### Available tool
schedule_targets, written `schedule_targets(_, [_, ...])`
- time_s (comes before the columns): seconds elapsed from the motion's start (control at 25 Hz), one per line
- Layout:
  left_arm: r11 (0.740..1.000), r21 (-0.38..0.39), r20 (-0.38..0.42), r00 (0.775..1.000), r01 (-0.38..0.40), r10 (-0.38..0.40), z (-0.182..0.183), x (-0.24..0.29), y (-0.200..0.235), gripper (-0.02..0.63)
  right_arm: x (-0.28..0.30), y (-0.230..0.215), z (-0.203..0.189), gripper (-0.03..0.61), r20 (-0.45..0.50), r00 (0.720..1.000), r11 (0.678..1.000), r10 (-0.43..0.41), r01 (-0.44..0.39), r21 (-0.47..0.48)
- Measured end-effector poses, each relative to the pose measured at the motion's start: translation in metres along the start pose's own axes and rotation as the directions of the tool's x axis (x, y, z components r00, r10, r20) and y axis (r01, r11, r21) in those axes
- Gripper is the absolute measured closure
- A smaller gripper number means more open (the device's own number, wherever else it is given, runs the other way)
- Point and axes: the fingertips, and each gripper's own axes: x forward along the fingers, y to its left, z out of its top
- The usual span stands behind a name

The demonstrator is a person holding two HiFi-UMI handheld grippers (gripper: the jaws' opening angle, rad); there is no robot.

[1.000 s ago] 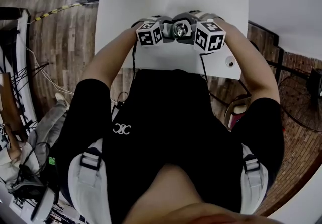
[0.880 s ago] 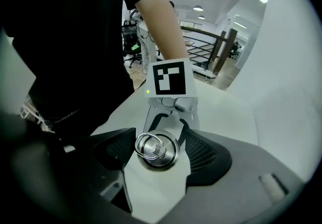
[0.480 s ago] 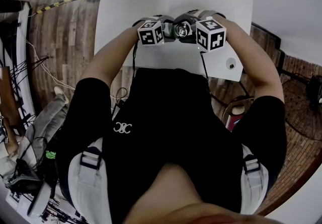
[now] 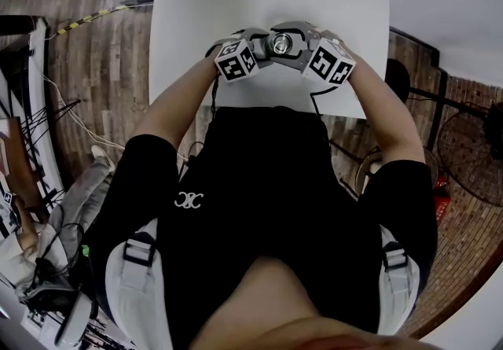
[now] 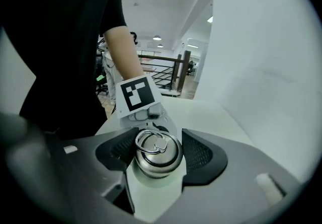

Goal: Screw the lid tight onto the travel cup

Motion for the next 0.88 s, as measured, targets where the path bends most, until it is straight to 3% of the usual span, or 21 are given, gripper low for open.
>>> schedule_targets(0.16, [0.999,-0.023,-0.004,0.999,-0.033,0.033,-0.001,0.002,0.002,0.250,-0.001,-0.010,0.003,0.306,0.069,0.984,0.984,-0.164,0.159,0.079])
schedule_targets(0.32, [0.997,-0.045,-0.005,0.998,-0.065,0.065,-0.003,0.001,0.002,0.255,0.000,-0.017,0.002,0.307,0.096,0.945,0.942,-0.313,0.296,0.157])
schedule_targets(0.6, [0.988,-0.059,0.011,0.990,-0.140,0.141,-0.006,0.000,0.002,0.261,-0.004,-0.028,0.001,0.305,0.111,0.835,0.813,-0.539,0.482,0.327])
schedule_targets(0.88, [0.983,-0.049,0.032,0.983,-0.178,0.180,-0.007,-0.001,0.002,0.264,-0.008,-0.033,-0.003,0.304,0.089,0.729,0.691,-0.678,0.592,0.413])
